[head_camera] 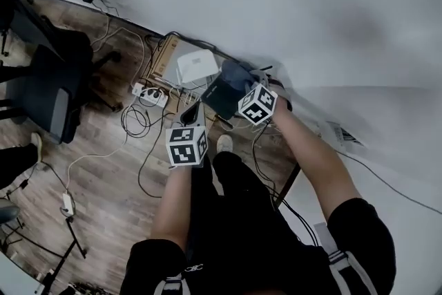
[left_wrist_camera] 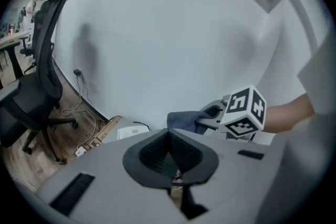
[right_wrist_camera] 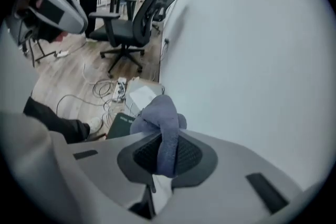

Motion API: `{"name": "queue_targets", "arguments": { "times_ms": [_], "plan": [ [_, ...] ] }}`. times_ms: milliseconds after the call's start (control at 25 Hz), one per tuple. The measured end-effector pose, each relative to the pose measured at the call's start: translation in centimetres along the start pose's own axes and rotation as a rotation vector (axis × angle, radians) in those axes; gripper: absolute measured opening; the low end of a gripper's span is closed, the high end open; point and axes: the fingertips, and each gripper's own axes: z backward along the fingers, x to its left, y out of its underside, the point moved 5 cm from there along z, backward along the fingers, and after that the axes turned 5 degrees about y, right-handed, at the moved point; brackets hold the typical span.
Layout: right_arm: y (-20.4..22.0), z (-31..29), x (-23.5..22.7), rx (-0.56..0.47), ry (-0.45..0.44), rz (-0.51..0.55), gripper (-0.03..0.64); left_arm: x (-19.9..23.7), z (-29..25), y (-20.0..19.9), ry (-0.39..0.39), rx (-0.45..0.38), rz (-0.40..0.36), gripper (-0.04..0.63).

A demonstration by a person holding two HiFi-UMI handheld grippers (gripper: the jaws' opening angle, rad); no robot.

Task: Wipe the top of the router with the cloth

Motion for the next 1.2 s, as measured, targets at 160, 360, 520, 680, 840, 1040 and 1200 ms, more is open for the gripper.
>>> {"name": "queue_targets", "arguments": {
  "times_ms": [160, 360, 520, 680, 840, 1040, 1200],
  "plan": [
    [-3.1, 7.2, -3.5, -0.196, 0.043, -0.233, 0.023, -3.2, 3.9, -3.9, -0.032, -0.084, -0.009, 0.000],
    [-6.0, 15.9, -6.1, -0.421, 0.040, -0.542, 0.023, -7.3, 9.1, -8.7, -0.068, -0.187, -0.090, 0.000],
    [-7.2, 22.5, -8.4, -0.596, 0.052, -0.678, 0.023, -9.6, 13.1, -12.3, -0.117, -0.275, -0.121, 0.000],
    [-8.9, 28.9, -10.8, -0.782, 0.097, -0.747, 0.023, -11.7, 16.8, -15.5, -0.163, -0.366, -0.197, 0.000],
    [-9.7, 34.1, -13.1, -0.919, 0.211, -0.801, 0.023, -13.1, 19.7, -18.6, -0.185, -0.441, -0.279, 0.000],
    [-9.2, 37.7, -14.5, -1.019, 0.266, -0.888, 0.023, -14.2, 22.2, -22.1, -0.210, -0.520, -0.330, 0.000],
    [-8.6, 39.3, -15.2, -1.029, 0.261, -0.900, 0.021, -15.6, 22.8, -23.8, -0.213, -0.546, -0.359, 0.000]
  ]
}}
